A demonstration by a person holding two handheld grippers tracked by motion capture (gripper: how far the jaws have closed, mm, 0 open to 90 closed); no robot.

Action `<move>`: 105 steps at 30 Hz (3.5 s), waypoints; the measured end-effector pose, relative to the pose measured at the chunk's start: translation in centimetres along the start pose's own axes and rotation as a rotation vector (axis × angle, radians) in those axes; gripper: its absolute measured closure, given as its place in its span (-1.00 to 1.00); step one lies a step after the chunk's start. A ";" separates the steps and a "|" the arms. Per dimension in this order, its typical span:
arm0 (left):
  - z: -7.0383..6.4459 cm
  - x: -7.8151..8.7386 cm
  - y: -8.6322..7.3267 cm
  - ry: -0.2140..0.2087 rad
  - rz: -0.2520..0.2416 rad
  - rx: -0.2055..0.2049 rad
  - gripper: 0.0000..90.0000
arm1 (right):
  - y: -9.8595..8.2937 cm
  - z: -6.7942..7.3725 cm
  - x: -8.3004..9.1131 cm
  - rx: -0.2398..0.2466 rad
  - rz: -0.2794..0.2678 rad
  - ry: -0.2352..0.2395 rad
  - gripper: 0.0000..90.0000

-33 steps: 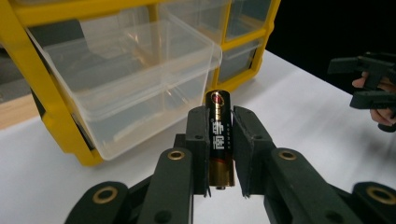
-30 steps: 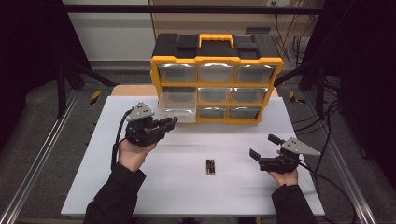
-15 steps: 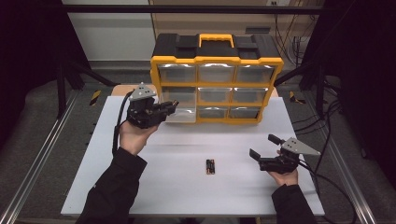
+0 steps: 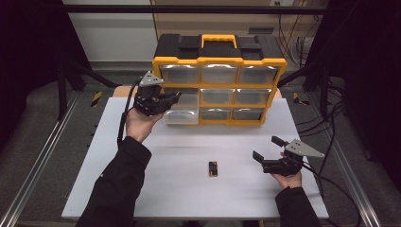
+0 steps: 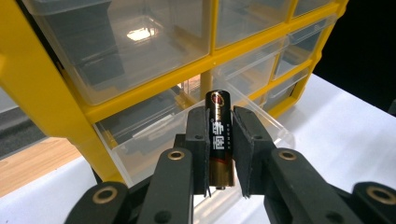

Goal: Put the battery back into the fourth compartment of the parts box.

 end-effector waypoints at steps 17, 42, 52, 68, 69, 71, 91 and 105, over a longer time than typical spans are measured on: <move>0.7 -2.6 -1.7 0.014 0.106 -0.053 0.68 | 0.0 0.0 0.0 0.000 -0.001 0.002 -0.99; 0.9 -1.6 -2.0 0.033 0.055 -0.009 0.49 | 0.0 0.0 0.0 -0.002 -0.001 0.002 -0.99; -0.2 1.7 -1.9 -0.001 -0.101 0.042 -0.17 | 0.1 0.0 0.1 -0.001 -0.008 0.000 -0.99; -3.6 3.2 -5.7 0.003 -0.137 0.027 -0.87 | 0.0 0.0 0.1 -0.005 -0.003 -0.001 -0.99; -3.9 3.2 -6.0 0.001 -0.141 0.029 -0.87 | 0.0 0.0 0.1 -0.005 -0.003 -0.001 -0.99; -4.5 3.2 -6.5 -0.008 -0.148 0.030 -0.91 | 0.0 0.0 0.1 -0.002 -0.003 -0.002 -0.99; -9.5 -0.3 -9.7 -0.099 -0.121 0.030 -0.94 | 0.0 0.0 0.1 -0.002 -0.003 -0.001 -0.99; -13.1 -4.3 -11.2 -0.156 -0.006 0.018 -0.93 | 0.0 0.0 0.0 -0.001 -0.001 -0.001 -0.99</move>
Point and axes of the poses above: each handheld gripper's, and its own axes: x roughly backward along the jaws, y roughly out of its top, z roughly to its left, the point moved 5 cm from there along -x, roughly forward along the jaws, and after that the axes turned 15 degrees about -x, right-handed, at the moved point
